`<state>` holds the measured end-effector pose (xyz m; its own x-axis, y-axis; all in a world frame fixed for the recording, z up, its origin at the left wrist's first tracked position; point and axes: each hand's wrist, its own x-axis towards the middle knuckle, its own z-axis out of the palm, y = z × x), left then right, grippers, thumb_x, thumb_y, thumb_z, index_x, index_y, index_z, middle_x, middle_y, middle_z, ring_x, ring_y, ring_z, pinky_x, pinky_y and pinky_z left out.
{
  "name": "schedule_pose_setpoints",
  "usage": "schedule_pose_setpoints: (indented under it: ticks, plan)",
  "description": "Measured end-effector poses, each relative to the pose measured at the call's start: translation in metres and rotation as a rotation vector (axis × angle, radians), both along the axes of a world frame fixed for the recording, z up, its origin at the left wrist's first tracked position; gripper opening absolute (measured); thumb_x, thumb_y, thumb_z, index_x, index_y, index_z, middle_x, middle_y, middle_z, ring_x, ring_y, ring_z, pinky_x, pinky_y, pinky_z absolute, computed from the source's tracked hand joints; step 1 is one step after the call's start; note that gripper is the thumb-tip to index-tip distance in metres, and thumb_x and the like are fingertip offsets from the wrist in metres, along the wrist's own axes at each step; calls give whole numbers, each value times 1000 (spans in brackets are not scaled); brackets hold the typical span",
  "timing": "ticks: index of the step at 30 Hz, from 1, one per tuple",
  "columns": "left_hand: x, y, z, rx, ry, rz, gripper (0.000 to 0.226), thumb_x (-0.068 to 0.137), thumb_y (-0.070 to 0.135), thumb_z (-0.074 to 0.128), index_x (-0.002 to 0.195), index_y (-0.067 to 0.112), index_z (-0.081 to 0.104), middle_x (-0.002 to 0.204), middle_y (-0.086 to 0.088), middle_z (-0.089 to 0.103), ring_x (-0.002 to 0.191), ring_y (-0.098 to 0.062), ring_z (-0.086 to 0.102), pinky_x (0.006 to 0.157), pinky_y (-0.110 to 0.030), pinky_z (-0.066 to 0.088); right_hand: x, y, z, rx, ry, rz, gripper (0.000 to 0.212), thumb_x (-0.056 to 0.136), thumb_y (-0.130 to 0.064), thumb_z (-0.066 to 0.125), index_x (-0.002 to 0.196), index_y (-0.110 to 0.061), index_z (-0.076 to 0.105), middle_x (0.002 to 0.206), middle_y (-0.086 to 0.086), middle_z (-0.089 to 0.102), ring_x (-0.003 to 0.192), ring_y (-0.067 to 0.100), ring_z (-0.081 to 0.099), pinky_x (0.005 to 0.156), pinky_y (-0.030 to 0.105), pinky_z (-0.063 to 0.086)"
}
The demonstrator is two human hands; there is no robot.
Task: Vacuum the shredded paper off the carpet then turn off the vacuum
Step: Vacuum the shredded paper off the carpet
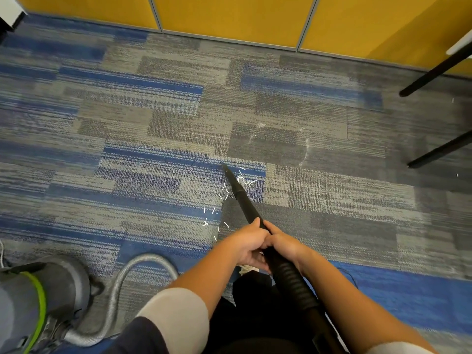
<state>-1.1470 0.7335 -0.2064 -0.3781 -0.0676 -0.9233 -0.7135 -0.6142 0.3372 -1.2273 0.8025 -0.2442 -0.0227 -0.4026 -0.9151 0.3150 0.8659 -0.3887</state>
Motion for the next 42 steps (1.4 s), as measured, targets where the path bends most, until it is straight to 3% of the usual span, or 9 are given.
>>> schedule_pose_setpoints:
  ticks: [4,7,13,18,22,26,33,42]
  plan:
    - [-8,7,-1,20,-2,-34,65,98,10,32,151,33,1,92,-9,51,58,-21,58,45,-34,54,-6,10,6,-5,13,-21,80,84,4,43,149,-31,15,103,17,56,58,23,57,45,27,47]
    - [-15,16,-2,38,-2,-85,64,100,13,32,151,33,-2,92,-11,53,60,-23,59,45,-34,54,-9,21,9,-10,18,-63,77,85,5,41,150,-29,17,92,15,57,46,18,58,39,24,45]
    - [-17,31,-1,23,28,-129,64,100,10,30,151,30,-2,86,-8,49,51,-18,55,38,-32,51,-6,39,12,2,10,-145,76,85,6,40,148,-30,19,91,18,60,52,23,56,40,24,45]
    - [-8,31,-4,29,9,-131,65,99,9,31,151,30,-1,91,-11,51,61,-22,57,40,-34,52,4,40,6,15,25,-138,83,78,2,48,148,-32,20,95,20,58,64,28,57,58,35,48]
    - [4,30,-8,24,-8,-101,61,101,15,30,151,31,-2,89,-11,52,59,-21,56,43,-34,53,15,36,10,2,32,-105,78,83,5,43,150,-28,19,90,15,59,63,24,57,58,31,47]
    - [15,29,-10,32,-16,-74,56,103,20,28,151,28,1,92,-14,53,60,-23,57,42,-36,53,24,31,14,-14,10,-75,77,85,5,43,150,-26,17,108,17,57,73,24,58,66,33,48]
    - [19,38,-17,17,-37,-71,55,102,20,28,151,24,3,100,-15,49,57,-22,52,37,-36,51,31,43,5,-12,-3,-118,79,81,9,39,149,-27,21,76,17,59,52,24,55,51,28,46]
    - [13,57,-16,16,-12,-174,65,100,13,32,151,29,-5,98,-17,53,57,-23,52,37,-34,50,31,68,13,6,1,-207,77,83,8,37,148,-31,23,81,17,60,50,23,56,43,26,46]
